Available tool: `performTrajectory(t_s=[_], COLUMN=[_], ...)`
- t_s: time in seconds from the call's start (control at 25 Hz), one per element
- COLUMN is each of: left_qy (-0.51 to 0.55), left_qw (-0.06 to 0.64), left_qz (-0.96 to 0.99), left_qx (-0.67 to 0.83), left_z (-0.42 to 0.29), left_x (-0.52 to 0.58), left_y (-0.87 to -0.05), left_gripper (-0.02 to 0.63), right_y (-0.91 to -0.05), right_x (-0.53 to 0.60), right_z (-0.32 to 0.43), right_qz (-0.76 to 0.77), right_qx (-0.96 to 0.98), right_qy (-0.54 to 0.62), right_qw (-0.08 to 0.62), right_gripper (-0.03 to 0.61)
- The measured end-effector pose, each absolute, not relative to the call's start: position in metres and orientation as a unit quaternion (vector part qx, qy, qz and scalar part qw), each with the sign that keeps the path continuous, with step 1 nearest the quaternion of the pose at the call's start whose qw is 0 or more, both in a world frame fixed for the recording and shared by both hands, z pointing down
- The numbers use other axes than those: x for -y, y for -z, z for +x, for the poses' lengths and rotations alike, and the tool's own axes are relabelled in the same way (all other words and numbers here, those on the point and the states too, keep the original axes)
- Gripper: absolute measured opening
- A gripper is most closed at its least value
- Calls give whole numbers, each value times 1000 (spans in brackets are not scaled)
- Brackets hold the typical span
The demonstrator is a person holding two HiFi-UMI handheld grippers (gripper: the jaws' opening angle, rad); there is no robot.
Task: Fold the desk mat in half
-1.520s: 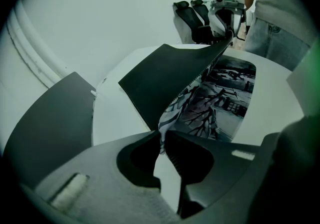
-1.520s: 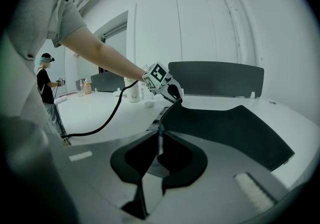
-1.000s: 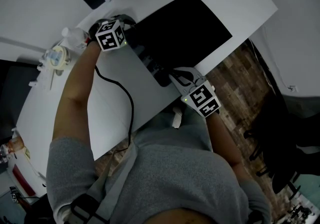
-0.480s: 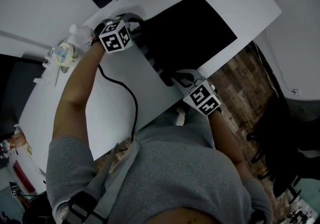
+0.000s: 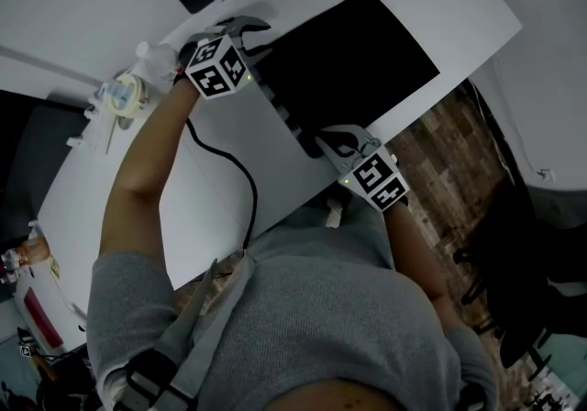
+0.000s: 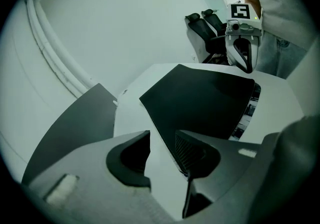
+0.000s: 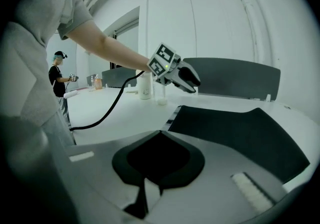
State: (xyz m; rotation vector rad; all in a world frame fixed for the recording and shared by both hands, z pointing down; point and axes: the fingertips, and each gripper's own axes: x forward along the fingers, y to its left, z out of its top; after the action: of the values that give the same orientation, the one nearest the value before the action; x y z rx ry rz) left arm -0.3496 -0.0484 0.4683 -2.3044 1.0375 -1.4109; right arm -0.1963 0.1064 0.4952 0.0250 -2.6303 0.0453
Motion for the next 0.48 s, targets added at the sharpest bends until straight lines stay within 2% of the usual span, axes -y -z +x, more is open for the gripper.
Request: performTrajectory(t_s=[0.08,0.2,0.4,0.48], left_qy=[465,409,302,259], left_qw=[115,98,76,73], left_qz=[-788,-789,-802,-799], left_qx=[-386,-448,-509,-538], left_z=[-351,-349,-314,-303], left_x=[49,49,38,34], left_y=[-465,-456,-437,-422], left_gripper=[144,75,67,39], right_y=[-484,-465,-441,-430], right_x=[-92,-66,-35,-28], right_z=[-193,-185,-162,-154], right_qz=[44,106,181,200], right_qx=[972,976,974,972], right_qy=[-19,-39,-51,-46], right_qw=[230,184,128,112], right_gripper=[2,2,2,2])
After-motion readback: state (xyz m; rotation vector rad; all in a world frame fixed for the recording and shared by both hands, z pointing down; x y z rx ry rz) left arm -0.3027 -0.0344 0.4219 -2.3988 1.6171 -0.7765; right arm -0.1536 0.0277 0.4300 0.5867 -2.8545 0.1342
